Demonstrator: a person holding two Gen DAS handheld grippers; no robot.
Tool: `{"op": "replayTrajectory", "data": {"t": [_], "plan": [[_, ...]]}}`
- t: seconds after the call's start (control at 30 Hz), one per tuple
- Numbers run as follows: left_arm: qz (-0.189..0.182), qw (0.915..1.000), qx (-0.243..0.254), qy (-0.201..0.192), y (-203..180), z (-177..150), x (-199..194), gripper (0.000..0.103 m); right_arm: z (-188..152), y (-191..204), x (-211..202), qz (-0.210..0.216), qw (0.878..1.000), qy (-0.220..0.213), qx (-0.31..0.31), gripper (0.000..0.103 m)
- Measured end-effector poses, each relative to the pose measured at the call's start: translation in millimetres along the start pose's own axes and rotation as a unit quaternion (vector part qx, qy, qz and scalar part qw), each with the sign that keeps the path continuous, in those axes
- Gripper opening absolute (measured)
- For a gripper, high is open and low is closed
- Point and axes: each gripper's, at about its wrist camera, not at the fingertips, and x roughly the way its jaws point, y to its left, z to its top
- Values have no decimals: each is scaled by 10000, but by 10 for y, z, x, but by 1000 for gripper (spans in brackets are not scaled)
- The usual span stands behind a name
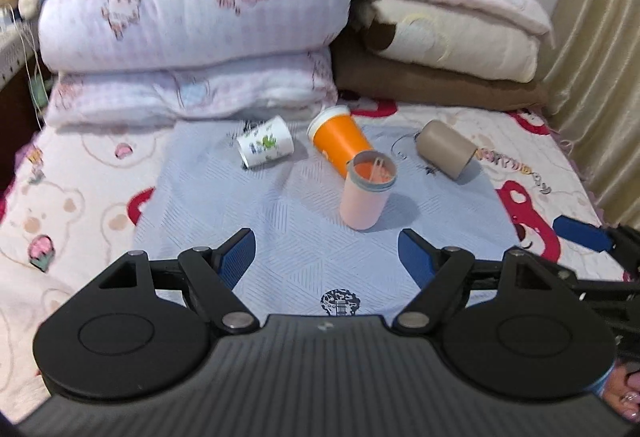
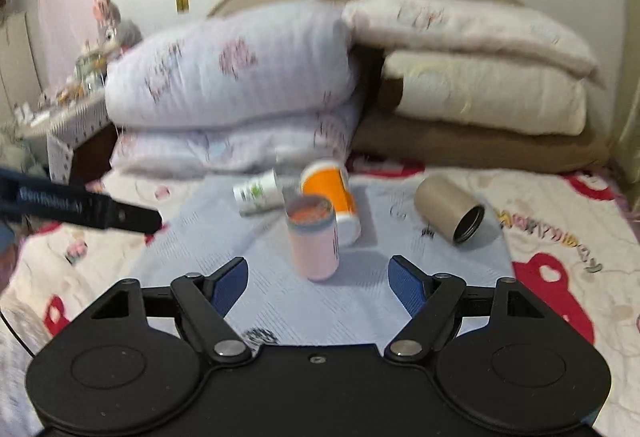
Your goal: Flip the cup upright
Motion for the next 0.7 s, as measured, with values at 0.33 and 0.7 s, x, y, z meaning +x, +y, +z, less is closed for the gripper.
{"op": "replayTrajectory", "data": {"t": [0.33, 0.7], "plan": [[200, 9993, 143, -271, -141, -230, -504, 87, -5, 3, -611, -446, 9982, -283, 271, 91], [530, 9986, 58, -15, -127, -392, -585, 101, -69, 112, -873, -943, 9948, -228, 319, 100]]}}
